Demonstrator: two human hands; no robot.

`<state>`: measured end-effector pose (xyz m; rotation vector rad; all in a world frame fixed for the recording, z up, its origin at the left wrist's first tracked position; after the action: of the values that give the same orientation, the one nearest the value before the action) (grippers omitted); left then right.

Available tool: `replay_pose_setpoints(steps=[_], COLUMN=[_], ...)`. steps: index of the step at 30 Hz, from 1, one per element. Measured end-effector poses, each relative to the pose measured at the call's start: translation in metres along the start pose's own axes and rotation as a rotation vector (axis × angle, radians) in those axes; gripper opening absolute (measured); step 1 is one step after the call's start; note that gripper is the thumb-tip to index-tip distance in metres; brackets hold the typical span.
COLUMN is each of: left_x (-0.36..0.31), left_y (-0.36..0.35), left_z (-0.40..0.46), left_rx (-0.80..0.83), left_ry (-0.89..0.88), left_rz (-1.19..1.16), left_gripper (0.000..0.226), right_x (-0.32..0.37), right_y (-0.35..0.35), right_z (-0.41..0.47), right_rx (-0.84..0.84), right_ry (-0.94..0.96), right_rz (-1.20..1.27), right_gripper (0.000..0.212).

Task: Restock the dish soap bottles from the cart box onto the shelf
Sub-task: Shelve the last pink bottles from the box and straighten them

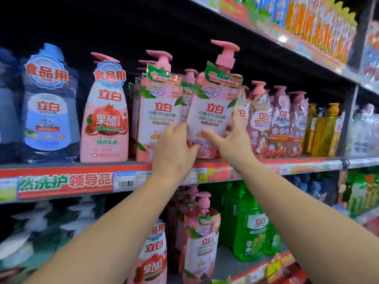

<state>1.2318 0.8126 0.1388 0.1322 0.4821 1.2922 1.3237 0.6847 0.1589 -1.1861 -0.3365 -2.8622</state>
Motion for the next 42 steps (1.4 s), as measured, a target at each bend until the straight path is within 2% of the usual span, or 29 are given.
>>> replay_pose_setpoints(steps=[2,5,10,11,13,15,17,20,26,37,39,42], left_x=[0.0,0.0,-0.002,-0.001,0.001,0.001,0.001,0.0,0.002,-0.001,-0.004,-0.003], left_y=[0.004,0.006,0.004,0.006,0.01,0.012,0.011,0.008,0.009,0.012,0.011,0.002], left_z=[0.001,-0.001,-0.011,-0.015,-0.026,-0.033,-0.037,-0.035,-0.03,-0.03,-0.034,-0.041], left_rx=[-0.036,-0.073,-0.121,-0.161,-0.248,-0.263,-0.216,-0.143,-0.077,0.026,0.039,0.085], left_ry=[0.035,0.078,0.115,0.128,0.147,0.187,0.248,0.297,0.303,0.296,0.226,0.122], left_rz=[0.052,0.126,0.266,0.293,0.356,0.41,0.428,0.469,0.557,0.547,0.537,0.58], left_gripper=[0.048,0.05,0.054,0.058,0.068,0.076,0.082,0.085,0.083,0.079,0.072,0.067], right_x=[-0.005,-0.01,-0.009,-0.009,-0.008,-0.01,-0.014,-0.021,-0.032,-0.027,-0.027,-0.028], right_y=[-0.004,-0.006,-0.005,-0.003,0.0,-0.002,-0.004,-0.007,-0.017,-0.02,-0.017,-0.016], right_z=[0.009,0.017,0.02,0.019,0.012,0.005,0.002,0.005,0.01,0.006,0.001,-0.008], right_rx=[0.078,0.166,0.195,0.193,0.218,0.285,0.326,0.345,0.322,0.305,0.25,0.16], right_ry=[0.018,0.039,0.076,0.089,0.112,0.162,0.173,0.15,0.152,0.082,0.086,0.204], right_rz=[-0.003,-0.036,-0.134,-0.134,-0.156,-0.283,-0.348,-0.28,-0.283,-0.327,-0.372,-0.422], right_gripper=[0.074,0.066,0.053,0.059,0.083,0.103,0.106,0.109,0.111,0.104,0.092,0.063])
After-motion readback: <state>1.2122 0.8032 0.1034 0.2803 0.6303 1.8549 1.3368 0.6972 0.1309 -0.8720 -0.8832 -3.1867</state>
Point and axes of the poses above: each hand's wrist, its own z-axis towards the middle knuckle, its own y-axis out of the back of the hand, x = y × z, the point moved 3 cm from there along z, towards the middle knuckle, and after that the axes turned 10 degrees about -y, right-handed, at the moved point
